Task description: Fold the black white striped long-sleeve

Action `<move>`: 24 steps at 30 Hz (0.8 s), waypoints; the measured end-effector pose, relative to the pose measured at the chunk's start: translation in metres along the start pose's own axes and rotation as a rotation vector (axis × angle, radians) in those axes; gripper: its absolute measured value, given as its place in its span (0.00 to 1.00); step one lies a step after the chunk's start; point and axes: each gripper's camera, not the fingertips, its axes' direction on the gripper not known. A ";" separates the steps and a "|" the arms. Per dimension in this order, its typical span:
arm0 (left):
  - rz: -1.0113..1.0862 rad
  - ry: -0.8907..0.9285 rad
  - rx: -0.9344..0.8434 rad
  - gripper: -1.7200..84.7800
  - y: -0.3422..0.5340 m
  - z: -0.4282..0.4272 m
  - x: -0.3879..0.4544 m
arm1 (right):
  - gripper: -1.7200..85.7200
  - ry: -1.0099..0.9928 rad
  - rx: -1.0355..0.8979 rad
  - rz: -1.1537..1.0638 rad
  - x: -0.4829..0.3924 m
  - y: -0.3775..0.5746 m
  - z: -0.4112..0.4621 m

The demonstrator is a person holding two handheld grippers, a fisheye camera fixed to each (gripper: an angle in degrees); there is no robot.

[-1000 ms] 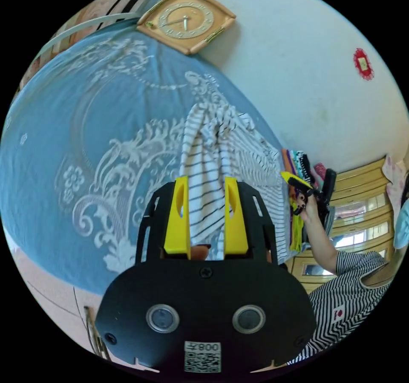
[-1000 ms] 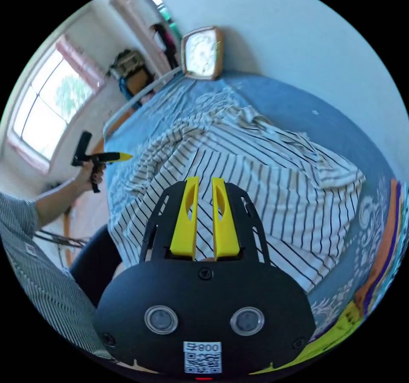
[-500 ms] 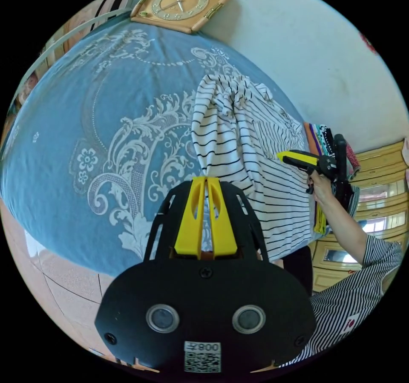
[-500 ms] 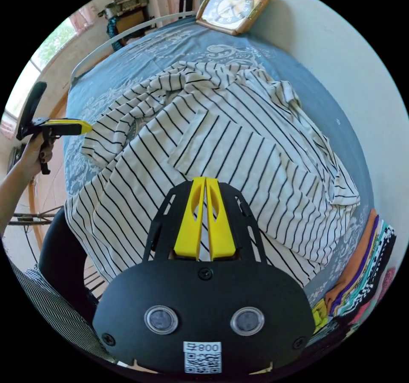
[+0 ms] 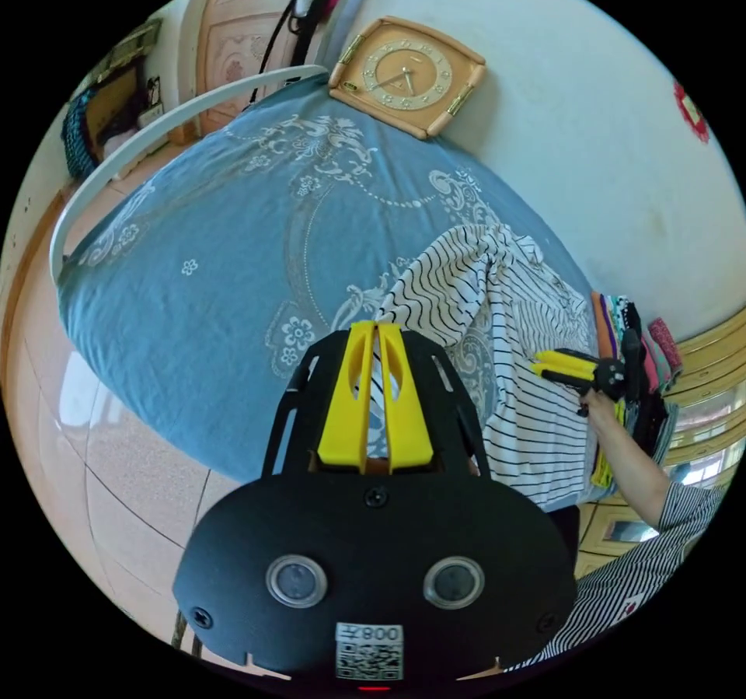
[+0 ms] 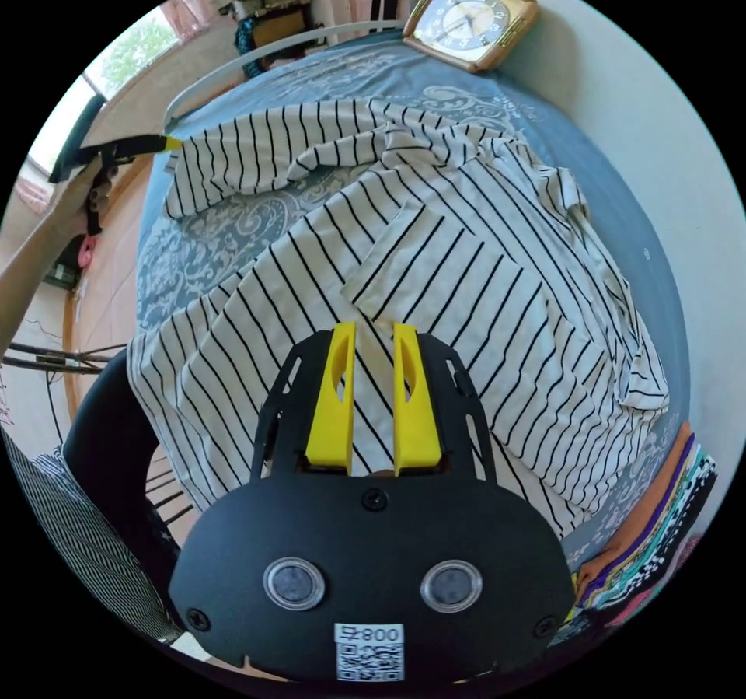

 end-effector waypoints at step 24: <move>0.053 0.290 0.000 0.03 0.169 -0.052 0.140 | 0.02 -0.004 0.482 0.896 0.223 0.459 -0.126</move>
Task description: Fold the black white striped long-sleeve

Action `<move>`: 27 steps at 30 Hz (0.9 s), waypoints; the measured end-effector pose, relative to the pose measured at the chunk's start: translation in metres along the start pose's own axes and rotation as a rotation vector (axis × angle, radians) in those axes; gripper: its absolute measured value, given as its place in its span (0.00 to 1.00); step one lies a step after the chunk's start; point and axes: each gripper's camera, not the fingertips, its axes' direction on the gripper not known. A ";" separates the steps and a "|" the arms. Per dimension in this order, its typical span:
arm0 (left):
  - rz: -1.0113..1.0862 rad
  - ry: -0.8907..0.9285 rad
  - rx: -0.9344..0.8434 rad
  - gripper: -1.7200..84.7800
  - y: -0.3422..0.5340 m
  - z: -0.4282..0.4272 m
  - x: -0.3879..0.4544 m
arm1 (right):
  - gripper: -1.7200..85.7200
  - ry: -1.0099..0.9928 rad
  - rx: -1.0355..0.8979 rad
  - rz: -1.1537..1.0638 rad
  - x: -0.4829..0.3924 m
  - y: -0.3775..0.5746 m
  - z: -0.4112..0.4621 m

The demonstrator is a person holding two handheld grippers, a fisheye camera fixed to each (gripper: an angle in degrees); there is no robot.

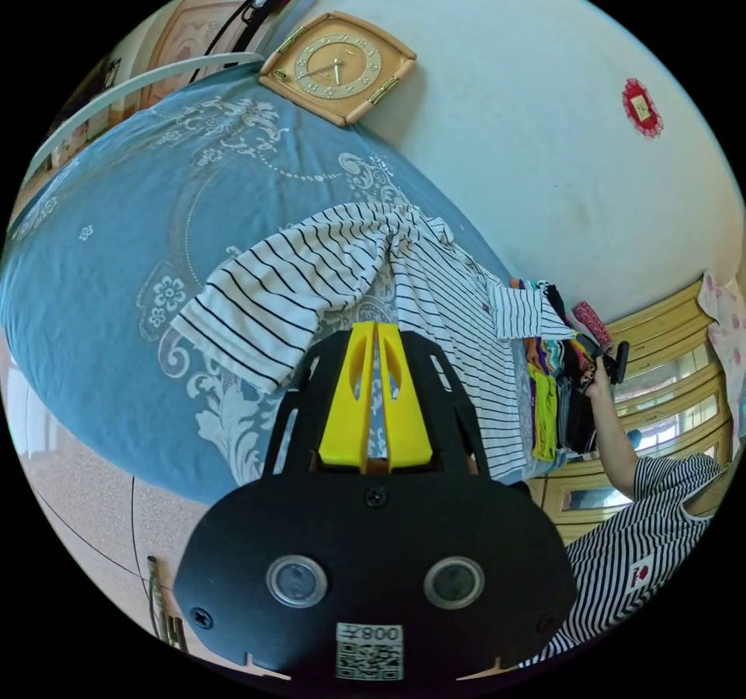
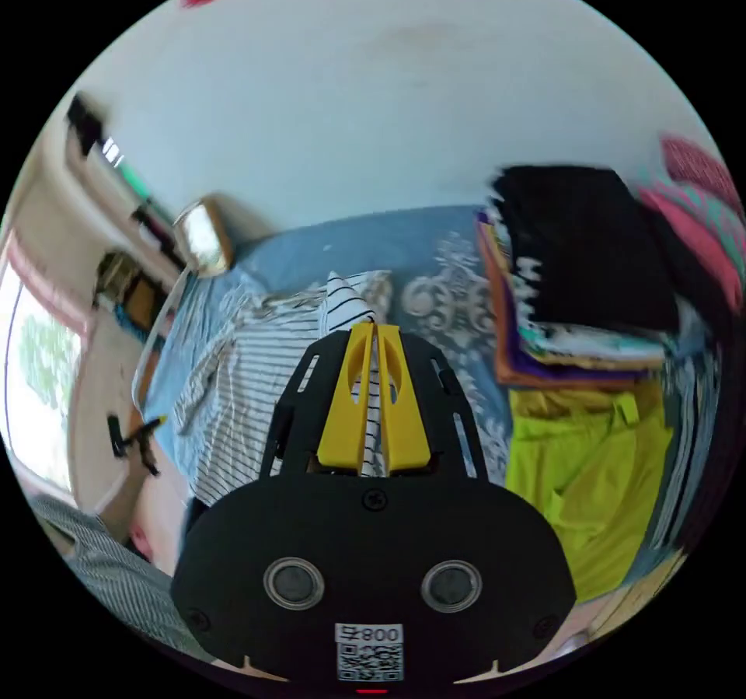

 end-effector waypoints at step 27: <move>0.002 -0.066 -0.436 0.03 0.081 0.048 0.141 | 0.04 -0.093 -0.535 0.215 0.190 0.345 0.045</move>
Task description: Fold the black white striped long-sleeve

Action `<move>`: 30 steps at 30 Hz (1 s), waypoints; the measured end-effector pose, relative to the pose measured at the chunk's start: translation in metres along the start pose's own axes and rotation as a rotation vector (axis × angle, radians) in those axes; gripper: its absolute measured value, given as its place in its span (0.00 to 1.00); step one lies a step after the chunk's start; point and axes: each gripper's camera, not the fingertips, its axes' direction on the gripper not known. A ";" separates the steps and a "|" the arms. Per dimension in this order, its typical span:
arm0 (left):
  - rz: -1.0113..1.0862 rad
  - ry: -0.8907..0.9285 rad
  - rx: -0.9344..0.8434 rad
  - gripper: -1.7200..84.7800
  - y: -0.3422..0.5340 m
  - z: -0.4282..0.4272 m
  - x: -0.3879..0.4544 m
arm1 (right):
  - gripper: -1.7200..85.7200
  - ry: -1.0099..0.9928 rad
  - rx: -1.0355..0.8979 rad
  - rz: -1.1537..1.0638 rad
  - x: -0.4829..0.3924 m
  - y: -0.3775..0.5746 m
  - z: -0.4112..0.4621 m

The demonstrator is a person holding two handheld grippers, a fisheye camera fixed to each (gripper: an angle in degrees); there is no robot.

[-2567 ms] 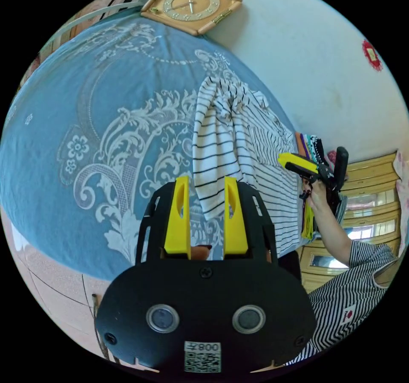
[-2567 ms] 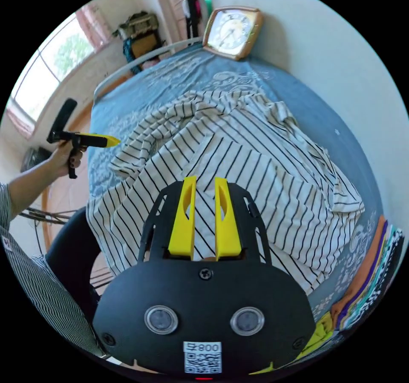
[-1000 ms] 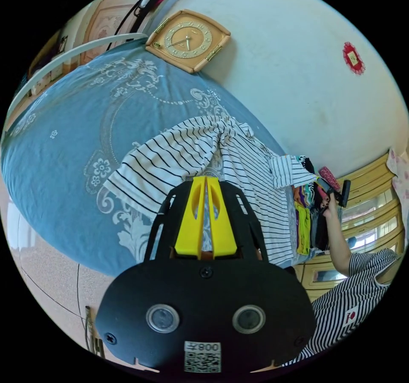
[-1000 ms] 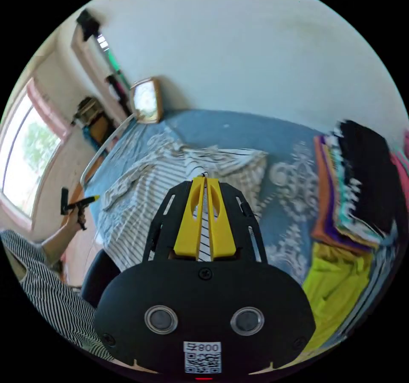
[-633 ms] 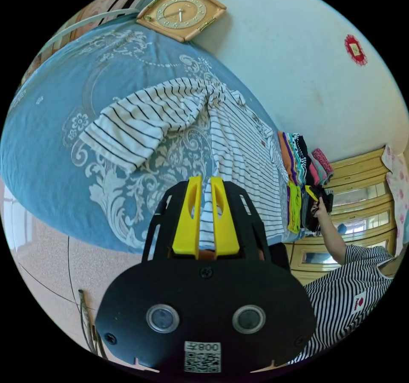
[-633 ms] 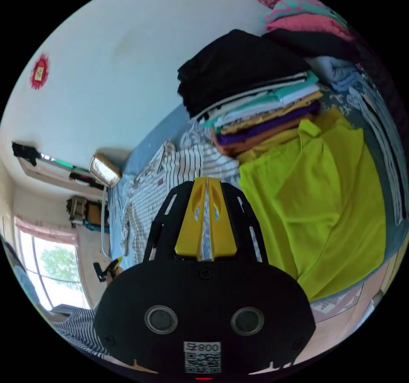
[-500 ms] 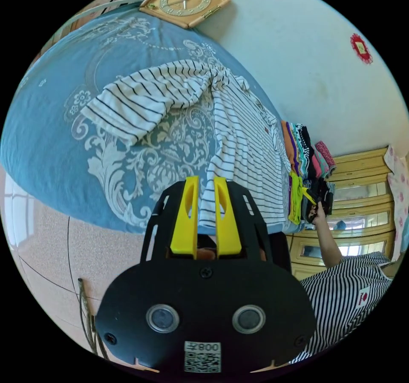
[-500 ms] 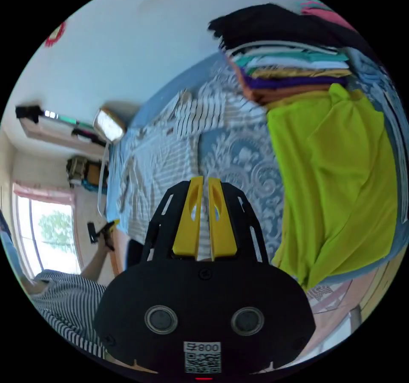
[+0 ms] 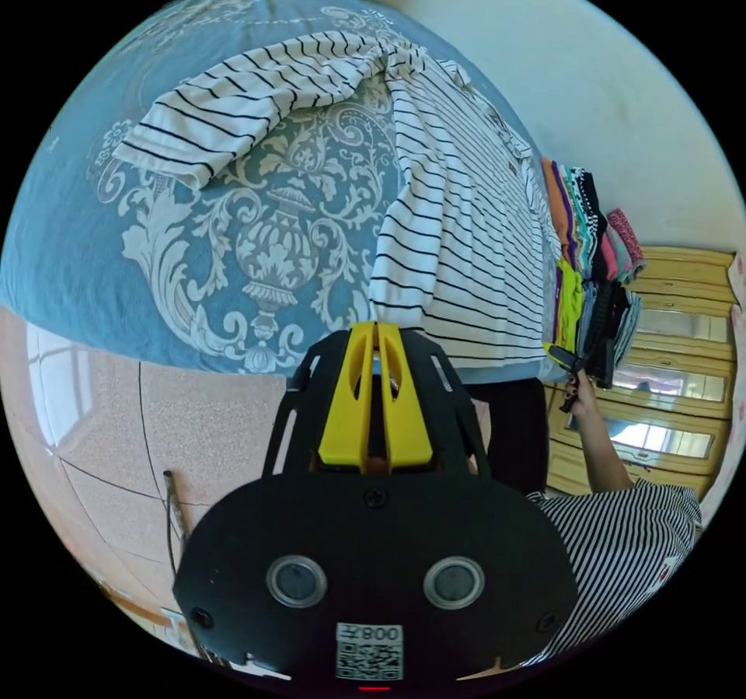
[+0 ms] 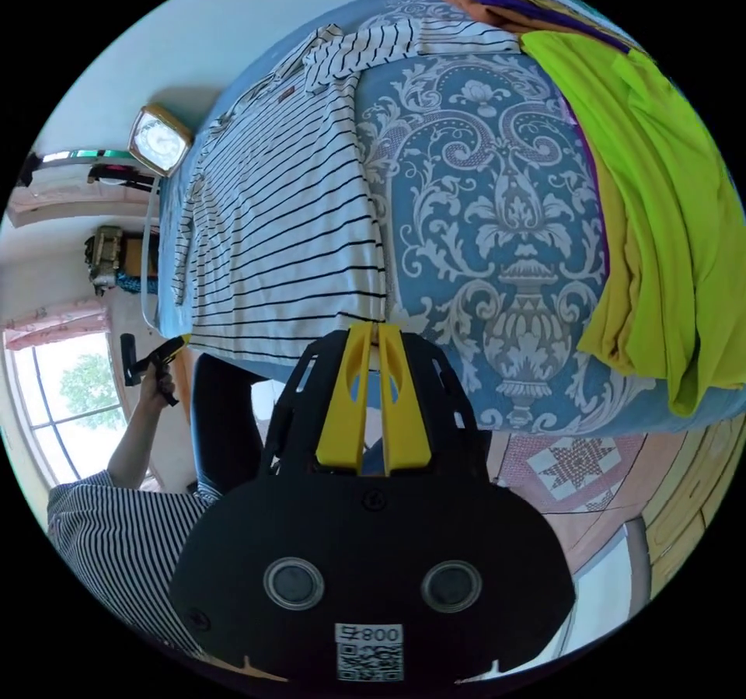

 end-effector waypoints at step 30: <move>0.014 0.067 0.235 0.06 -0.074 -0.043 0.091 | 0.02 0.019 0.180 -0.059 0.014 -0.023 -0.078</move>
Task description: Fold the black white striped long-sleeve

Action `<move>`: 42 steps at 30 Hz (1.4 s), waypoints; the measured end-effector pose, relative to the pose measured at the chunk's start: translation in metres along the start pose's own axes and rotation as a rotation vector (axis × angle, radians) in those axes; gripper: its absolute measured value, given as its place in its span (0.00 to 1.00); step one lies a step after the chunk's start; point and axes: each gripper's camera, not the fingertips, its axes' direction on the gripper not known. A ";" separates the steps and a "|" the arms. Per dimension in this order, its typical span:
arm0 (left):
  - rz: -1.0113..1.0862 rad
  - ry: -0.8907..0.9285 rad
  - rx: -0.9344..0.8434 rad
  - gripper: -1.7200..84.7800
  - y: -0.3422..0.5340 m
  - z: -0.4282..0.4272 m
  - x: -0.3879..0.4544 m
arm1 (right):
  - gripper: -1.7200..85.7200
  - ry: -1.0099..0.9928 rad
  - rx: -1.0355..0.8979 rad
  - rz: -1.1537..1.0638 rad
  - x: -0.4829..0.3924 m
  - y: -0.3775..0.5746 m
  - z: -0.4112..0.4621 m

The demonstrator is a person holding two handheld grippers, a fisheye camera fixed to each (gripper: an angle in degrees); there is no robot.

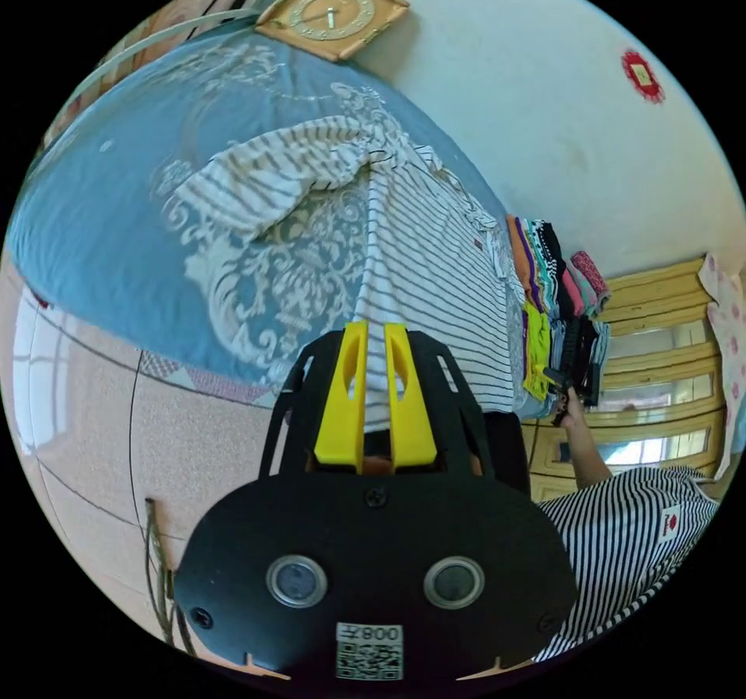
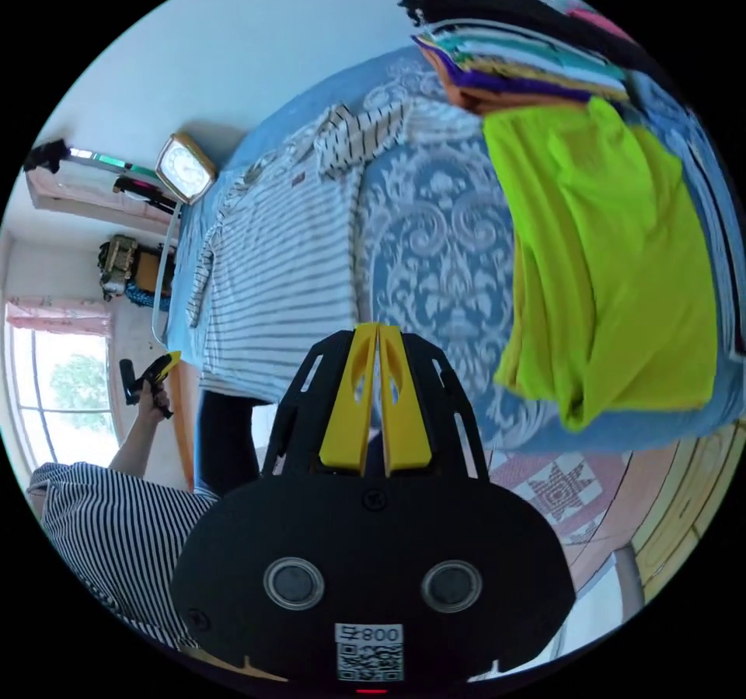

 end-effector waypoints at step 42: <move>0.294 0.284 -0.120 0.03 -0.347 0.402 0.164 | 0.03 0.578 -0.107 -0.428 -0.262 -0.417 0.077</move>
